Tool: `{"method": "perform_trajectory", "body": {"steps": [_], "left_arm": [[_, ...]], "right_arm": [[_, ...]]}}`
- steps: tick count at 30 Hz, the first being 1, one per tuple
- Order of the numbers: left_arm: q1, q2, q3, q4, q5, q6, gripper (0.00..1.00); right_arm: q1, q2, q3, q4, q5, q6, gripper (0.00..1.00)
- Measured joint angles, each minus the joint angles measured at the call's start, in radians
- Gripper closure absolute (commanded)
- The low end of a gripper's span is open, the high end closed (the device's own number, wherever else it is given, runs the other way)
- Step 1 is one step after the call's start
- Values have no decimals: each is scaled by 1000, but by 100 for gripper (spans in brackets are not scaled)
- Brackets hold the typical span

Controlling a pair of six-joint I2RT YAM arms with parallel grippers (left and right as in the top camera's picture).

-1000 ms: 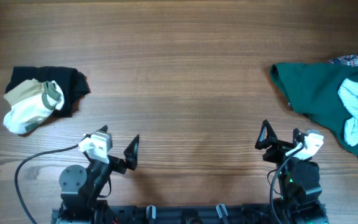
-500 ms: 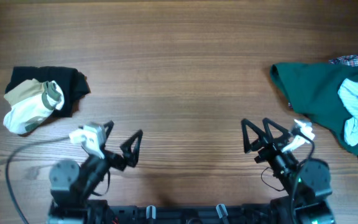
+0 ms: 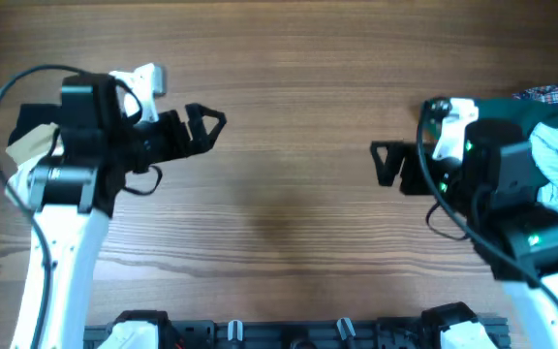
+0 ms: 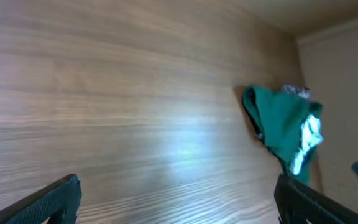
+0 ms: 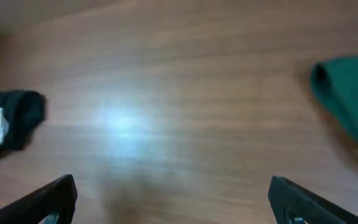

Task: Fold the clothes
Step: 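Reach the right gripper to the light blue striped garment on the green cloth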

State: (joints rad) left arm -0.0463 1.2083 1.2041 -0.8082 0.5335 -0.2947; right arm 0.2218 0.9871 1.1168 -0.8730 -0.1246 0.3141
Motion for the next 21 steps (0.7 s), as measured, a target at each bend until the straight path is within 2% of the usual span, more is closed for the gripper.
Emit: {"method": "perform_trajectory", "body": {"steps": [4, 7, 8, 12, 16, 21], "left_arm": [[-7, 55, 0, 7, 38, 4, 2], [-31, 52, 0, -12, 24, 19, 5], [-43, 50, 0, -24, 8, 24, 5], [-149, 44, 0, -67, -125, 32, 0], [-283, 44, 1, -51, -244, 37, 1], [-380, 43, 1, -49, -332, 39, 0]], "right_arm": [[-109, 131, 129, -77, 44, 7, 0], [-310, 258, 192, -84, 44, 32, 1], [-387, 307, 204, -80, 35, 38, 6], [-657, 525, 212, -12, 5, 70, 10], [-739, 656, 213, 124, 21, 88, 11], [-747, 779, 214, 239, 105, 93, 15]]}}
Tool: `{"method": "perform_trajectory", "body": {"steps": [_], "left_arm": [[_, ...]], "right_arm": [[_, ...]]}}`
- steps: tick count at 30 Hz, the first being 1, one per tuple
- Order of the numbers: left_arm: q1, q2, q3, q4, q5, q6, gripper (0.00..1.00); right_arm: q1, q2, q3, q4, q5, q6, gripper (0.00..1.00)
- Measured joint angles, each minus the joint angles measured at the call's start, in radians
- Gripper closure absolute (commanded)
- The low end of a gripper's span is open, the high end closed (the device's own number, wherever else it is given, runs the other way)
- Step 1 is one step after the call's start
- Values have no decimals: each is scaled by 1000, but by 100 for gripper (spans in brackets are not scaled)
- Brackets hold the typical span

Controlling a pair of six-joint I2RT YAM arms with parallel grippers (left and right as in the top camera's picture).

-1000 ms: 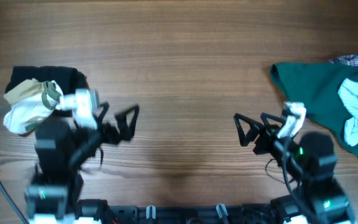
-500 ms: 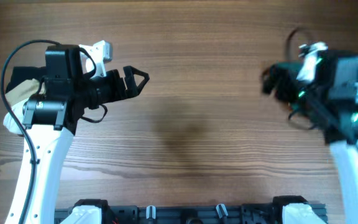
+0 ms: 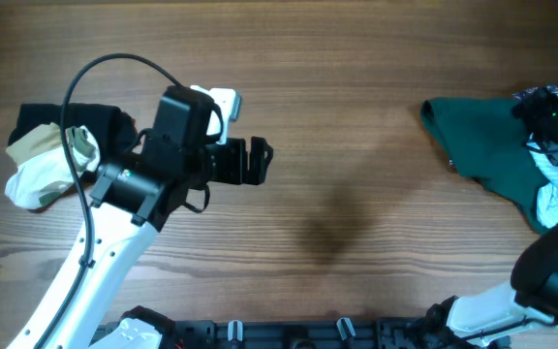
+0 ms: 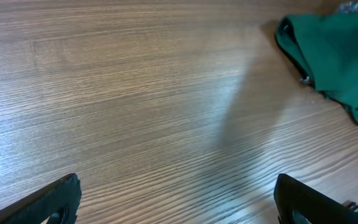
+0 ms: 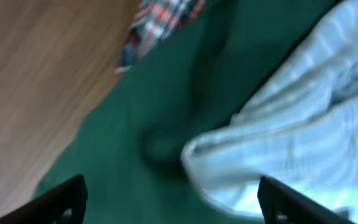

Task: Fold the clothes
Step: 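Reach the right gripper to the light blue striped garment on the green cloth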

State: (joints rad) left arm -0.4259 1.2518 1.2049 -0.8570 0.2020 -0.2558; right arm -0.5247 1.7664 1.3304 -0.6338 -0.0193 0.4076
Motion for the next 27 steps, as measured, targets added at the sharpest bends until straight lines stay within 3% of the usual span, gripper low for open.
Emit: {"method": "perform_trajectory", "body": {"steps": [12, 13, 14, 16, 27], "left_arm": [[-28, 0, 0, 0, -75, 4, 0], [-28, 0, 0, 0, -76, 4, 1], [-28, 0, 0, 0, -78, 4, 1], [-28, 0, 0, 0, -79, 5, 0], [-28, 0, 0, 0, -79, 7, 0]], "right_arm": [[-2, 84, 0, 43, 111, 18, 69], [-5, 84, 1, 37, 111, 17, 69], [-9, 84, 1, 32, 111, 23, 36], [-24, 83, 2, 19, 107, 40, 19], [-55, -1, 2, 30, -32, -23, 13]]}}
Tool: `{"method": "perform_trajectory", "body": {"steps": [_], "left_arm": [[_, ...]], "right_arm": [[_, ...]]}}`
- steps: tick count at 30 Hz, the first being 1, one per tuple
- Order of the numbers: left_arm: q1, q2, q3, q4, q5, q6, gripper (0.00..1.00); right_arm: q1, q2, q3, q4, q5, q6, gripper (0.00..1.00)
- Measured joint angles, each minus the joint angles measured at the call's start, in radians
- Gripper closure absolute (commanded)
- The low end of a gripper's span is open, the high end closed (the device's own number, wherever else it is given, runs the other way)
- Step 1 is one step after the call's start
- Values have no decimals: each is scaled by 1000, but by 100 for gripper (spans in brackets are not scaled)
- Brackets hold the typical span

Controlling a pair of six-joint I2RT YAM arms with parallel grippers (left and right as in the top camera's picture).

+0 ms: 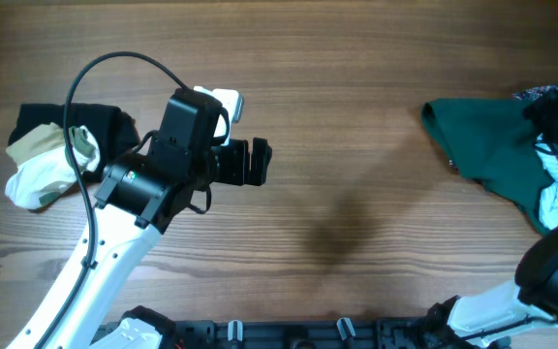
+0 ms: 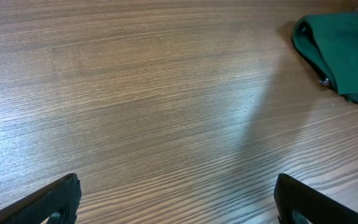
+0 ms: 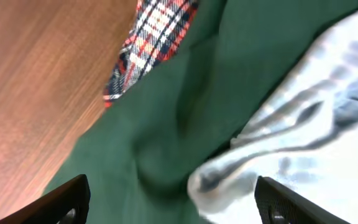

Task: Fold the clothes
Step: 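Reach the right gripper to the light blue striped garment on the green cloth, then grasp the light blue striped garment and drag it to table center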

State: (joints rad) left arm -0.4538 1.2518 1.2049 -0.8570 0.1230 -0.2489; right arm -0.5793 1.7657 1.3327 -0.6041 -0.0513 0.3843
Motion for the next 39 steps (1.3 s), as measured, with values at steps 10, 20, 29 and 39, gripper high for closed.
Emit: {"method": "perform_trajectory", "body": {"steps": [10, 20, 29, 39], "left_arm": [[0, 0, 0, -4, -7, 0, 0], [0, 0, 0, -4, -21, 11, 0], [0, 0, 0, -4, -22, 11, 0], [0, 0, 0, -1, -22, 11, 0]], "right_arm": [[-13, -21, 0, -84, 129, 57, 17], [-13, 21, 0, -72, 176, 115, 96], [-2, -146, -2, -98, -22, 112, 96], [113, -496, 14, -162, -253, 36, 96]]}}
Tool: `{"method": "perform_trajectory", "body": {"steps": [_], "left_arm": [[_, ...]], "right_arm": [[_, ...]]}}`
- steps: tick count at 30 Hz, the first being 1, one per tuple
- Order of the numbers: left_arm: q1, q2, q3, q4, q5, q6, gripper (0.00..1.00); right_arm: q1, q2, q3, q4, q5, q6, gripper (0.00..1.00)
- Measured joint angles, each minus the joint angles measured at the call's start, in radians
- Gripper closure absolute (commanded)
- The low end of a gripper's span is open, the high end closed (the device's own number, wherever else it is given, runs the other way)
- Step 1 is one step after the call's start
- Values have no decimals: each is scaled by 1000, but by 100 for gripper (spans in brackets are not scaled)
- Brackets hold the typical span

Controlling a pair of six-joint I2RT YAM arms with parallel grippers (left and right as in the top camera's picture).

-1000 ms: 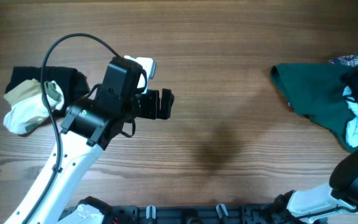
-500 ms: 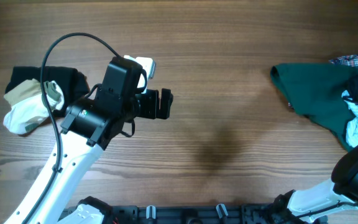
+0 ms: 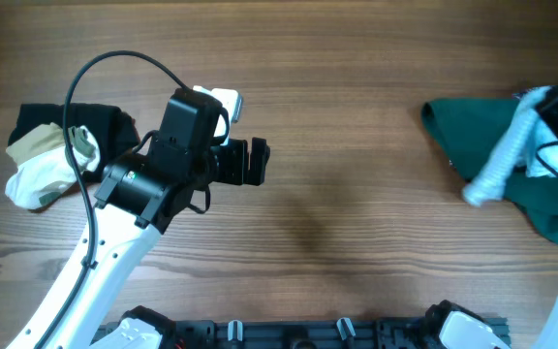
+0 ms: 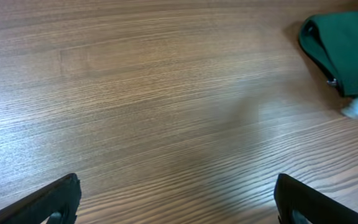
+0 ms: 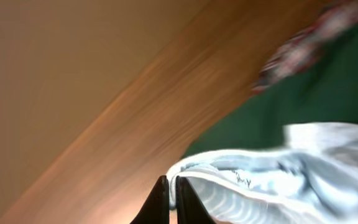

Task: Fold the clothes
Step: 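Grasp the light blue striped garment and drag it to table center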

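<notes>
A pale blue striped garment [image 3: 500, 158] hangs in a long roll from my right gripper [image 3: 539, 99] at the table's right edge. It trails down-left over a dark green garment [image 3: 478, 136]. In the right wrist view, the right gripper [image 5: 168, 185] is shut on the hem of the striped garment [image 5: 272, 177], with the green cloth [image 5: 347, 93] and a red plaid piece [image 5: 303, 43] behind it. My left gripper [image 3: 258, 162] is open over bare wood left of centre. In the left wrist view, the left gripper [image 4: 176, 186] holds nothing, and the green garment [image 4: 344, 46] lies far right.
A heap of black, cream and white clothes [image 3: 51, 155] lies at the left side of the wooden table [image 3: 356, 78], behind my left arm. A black rail [image 3: 298, 334] runs along the front edge.
My right gripper was open over the striped garment on the pile. Now it is shut on its hem, and the garment is drawn out leftward over the green one. The left arm has barely moved.
Both grippers stood open facing each other across the middle, the right arm covering the right pile. Then the left gripper sat nearer the centre and the right one was open over the pile at the right edge. It stayed there, and now holds the striped garment raised.
</notes>
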State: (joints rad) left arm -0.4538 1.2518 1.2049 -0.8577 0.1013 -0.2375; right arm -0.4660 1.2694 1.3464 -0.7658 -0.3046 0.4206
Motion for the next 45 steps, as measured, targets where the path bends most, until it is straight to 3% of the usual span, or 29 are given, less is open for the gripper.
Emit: {"method": "perform_trajectory", "body": {"steps": [5, 11, 23, 29, 34, 35, 36, 37, 38, 43, 45], "left_arm": [[0, 0, 0, 4, 0, 0, 0], [0, 0, 0, -28, 0, 0, 0], [0, 0, 0, -40, -39, 0, 0], [4, 0, 0, -29, -71, 0, 0], [39, 0, 0, -9, -78, -16, 0], [50, -1, 0, -9, -79, -20, 0], [55, -1, 0, -10, -79, -20, 0], [58, -1, 0, -10, -81, -20, 0], [59, -1, 0, -10, -83, -21, 0], [60, -1, 0, -27, -107, -21, 0], [60, -1, 0, -29, -112, -21, 8]], "right_arm": [[200, 10, -1, -55, -143, -166, 96], [487, 6, -2, -169, -154, -339, 96], [505, -215, -2, -170, 156, -332, 96], [527, -124, -2, -169, 58, -328, 96], [681, 44, -2, -129, -9, -328, 96], [738, 92, -2, -107, -17, -330, 93], [786, 124, -3, -96, -21, -336, 81], [840, 158, -3, -78, -25, -349, 44], [895, 184, -3, -63, -24, -357, 28], [998, 219, -3, -19, 69, -338, 23], [981, 219, -3, -10, 103, -325, 24]]}}
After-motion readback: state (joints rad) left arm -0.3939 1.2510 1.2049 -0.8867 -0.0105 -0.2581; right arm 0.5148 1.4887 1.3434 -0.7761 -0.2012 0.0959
